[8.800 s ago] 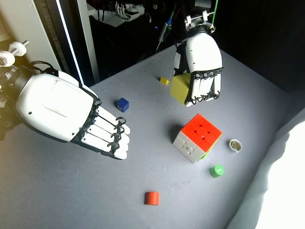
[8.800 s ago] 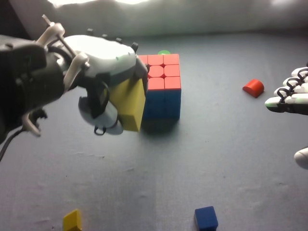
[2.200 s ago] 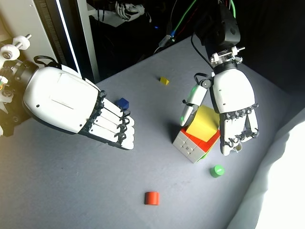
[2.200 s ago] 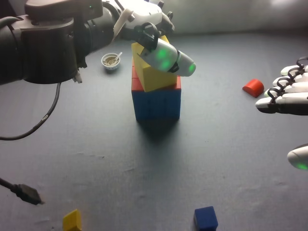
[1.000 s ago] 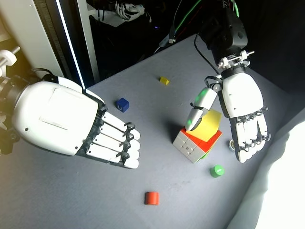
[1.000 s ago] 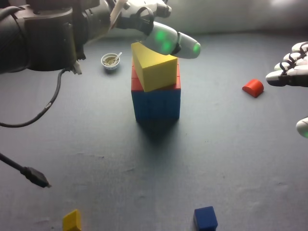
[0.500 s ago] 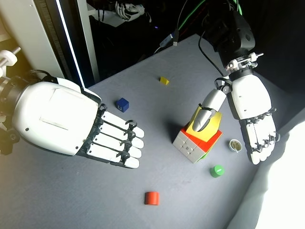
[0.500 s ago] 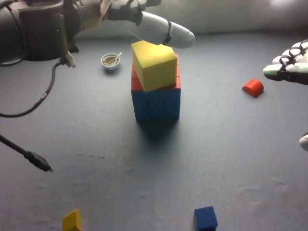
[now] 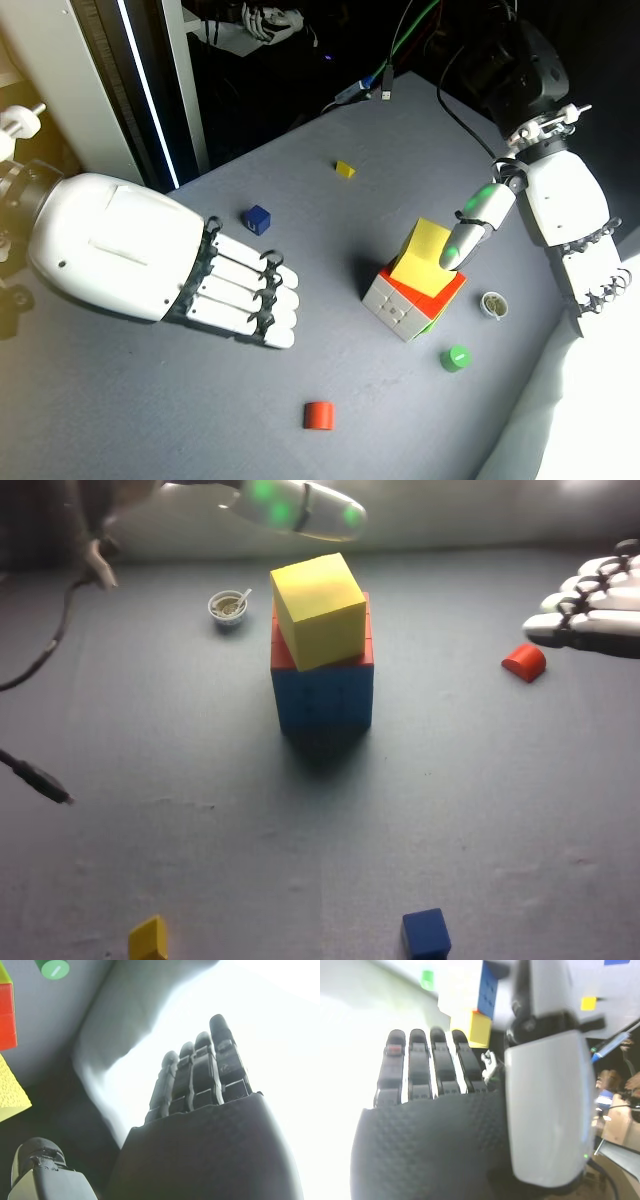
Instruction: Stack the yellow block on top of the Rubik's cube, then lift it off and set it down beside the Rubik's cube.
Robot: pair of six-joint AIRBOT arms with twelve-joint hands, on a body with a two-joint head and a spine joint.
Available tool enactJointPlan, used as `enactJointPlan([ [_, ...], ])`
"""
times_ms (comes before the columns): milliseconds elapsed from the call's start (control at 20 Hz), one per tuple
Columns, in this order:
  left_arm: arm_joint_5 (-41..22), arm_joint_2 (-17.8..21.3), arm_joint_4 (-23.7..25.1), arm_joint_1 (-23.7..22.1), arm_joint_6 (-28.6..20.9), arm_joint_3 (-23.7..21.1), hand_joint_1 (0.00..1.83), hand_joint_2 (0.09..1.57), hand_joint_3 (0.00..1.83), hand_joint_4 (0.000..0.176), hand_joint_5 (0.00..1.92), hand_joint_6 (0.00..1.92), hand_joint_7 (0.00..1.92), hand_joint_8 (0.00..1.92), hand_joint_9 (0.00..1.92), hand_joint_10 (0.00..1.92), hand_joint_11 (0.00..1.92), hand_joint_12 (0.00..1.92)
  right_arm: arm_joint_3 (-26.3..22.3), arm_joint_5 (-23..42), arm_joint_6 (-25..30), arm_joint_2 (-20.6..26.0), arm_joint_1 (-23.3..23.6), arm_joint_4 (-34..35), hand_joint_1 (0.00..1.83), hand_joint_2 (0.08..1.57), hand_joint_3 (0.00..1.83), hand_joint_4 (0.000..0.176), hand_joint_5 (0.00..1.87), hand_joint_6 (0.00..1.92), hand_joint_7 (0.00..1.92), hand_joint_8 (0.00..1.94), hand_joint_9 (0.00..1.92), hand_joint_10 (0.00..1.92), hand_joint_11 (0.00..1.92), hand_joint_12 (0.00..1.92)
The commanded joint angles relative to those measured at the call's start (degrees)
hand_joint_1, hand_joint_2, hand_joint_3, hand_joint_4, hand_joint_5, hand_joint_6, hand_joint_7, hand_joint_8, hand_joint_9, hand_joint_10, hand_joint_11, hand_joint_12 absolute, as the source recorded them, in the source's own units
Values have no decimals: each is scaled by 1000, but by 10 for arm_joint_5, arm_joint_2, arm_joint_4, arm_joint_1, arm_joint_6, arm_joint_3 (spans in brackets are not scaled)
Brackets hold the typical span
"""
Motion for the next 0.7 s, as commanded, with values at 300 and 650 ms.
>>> enactJointPlan([
  [300, 8, 69, 30, -4, 15, -12, 0, 710, 3, 0, 54, 2, 57, 7, 66, 6, 0, 314, 67, -16, 0, -86, 17, 86, 1313, 948, 6, 0, 0, 0, 0, 0, 0, 0, 14, 8],
  [650, -3, 93, 25, 29, 29, -63, 0, 710, 5, 0, 2, 0, 21, 2, 33, 3, 0, 246, 146, -18, 41, -174, 98, 87, 1329, 973, 15, 0, 0, 0, 0, 0, 0, 0, 0, 0],
])
